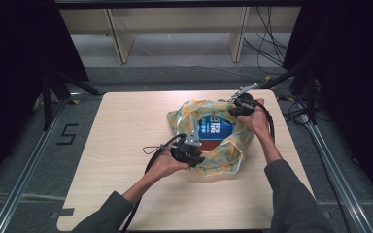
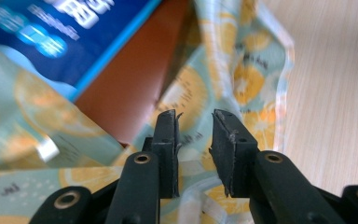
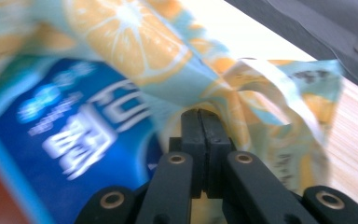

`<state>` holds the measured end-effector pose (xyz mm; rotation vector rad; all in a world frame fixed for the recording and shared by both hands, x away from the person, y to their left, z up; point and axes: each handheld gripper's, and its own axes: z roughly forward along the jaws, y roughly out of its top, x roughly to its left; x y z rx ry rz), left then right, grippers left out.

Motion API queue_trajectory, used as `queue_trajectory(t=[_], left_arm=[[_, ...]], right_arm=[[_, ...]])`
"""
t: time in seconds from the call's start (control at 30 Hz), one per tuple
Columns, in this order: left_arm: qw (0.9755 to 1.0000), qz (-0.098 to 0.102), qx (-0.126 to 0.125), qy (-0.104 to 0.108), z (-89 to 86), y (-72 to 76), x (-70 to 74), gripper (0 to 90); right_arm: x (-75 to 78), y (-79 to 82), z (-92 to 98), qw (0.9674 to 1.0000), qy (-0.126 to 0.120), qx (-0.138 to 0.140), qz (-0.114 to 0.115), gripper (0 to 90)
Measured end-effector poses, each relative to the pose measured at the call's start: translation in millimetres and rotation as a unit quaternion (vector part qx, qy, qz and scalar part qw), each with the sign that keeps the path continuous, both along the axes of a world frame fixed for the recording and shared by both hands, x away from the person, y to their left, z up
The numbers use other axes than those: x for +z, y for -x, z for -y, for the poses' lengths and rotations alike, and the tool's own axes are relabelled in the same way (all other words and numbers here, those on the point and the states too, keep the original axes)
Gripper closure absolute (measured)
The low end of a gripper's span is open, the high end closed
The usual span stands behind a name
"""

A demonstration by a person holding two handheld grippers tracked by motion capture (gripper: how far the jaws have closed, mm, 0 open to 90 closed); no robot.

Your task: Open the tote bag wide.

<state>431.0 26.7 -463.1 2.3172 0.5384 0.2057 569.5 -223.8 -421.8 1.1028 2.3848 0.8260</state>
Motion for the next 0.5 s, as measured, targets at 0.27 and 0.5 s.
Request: queue_trajectory(t=[0.27, 0.5], left_arm=[[0.9986, 0.037, 0.017, 0.035, 3.5, 3.2, 13.6, 69.2], [0.9931, 0.059, 0.082, 0.059, 0.4, -46.6, 41.9, 68.9]], right_arm=[[-3.8, 1.9, -3.9, 1.0000, 0.002, -0.004, 0.002, 90.0], [18.1, 40.4, -8.1, 0.9983, 0.003, 0.057, -0.006, 90.0]])
